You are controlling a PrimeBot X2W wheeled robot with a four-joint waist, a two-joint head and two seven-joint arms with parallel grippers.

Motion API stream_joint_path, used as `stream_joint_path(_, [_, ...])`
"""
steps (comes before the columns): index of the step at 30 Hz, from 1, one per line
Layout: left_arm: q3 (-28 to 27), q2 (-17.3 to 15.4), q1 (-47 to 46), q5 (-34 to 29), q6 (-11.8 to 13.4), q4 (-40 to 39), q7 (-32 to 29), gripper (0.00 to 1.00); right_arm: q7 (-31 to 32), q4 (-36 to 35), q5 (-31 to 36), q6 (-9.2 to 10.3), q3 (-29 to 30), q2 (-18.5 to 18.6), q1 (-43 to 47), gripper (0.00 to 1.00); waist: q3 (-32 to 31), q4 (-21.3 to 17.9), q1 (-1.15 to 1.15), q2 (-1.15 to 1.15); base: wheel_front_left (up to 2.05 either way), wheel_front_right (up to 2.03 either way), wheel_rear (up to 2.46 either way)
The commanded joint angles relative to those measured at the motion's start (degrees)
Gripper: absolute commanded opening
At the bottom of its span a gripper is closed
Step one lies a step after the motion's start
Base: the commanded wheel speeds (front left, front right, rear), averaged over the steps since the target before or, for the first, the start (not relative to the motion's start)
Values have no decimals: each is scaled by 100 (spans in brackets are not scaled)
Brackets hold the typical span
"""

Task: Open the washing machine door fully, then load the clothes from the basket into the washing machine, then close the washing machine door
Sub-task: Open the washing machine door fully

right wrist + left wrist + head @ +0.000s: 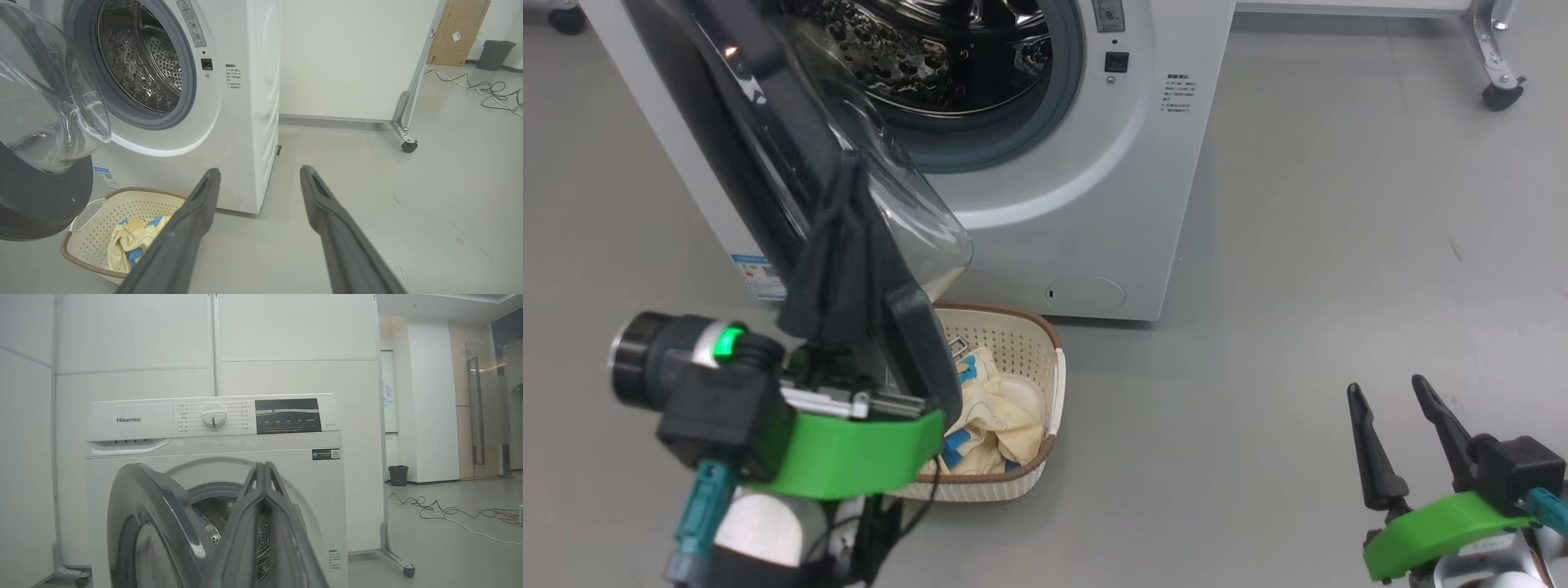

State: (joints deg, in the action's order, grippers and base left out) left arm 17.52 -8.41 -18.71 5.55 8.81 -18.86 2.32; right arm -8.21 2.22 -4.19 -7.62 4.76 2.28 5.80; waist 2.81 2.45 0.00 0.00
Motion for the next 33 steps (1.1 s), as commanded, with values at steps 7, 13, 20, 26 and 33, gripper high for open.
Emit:
stream_joint_path(7, [751,300,-191,185,-265,-225,-388,0,27,-127,8,13,-215,60,-129,100,7,-97,0,0,0,0,0])
stream_joint_path(13, [1010,442,-94,493,-163,356,-451,0,132,-78,52,13,-271,60,-128,100,-19,-230,0,0,0,0,0])
stream_joint_path(20, [870,498,-12,889,59,1472,-342,0,219,-46,64,13,-270,60,-112,100,-68,-285,0,0,0,0,0])
stream_joint_path(26, [714,509,-68,1080,149,2187,-229,0,254,-55,42,13,-273,60,-120,100,-62,-256,0,0,0,0,0])
stream_joint_path(33, [632,517,-134,1193,216,2599,-77,0,122,-107,-27,13,-264,60,-133,100,-59,-205,0,0,0,0,0])
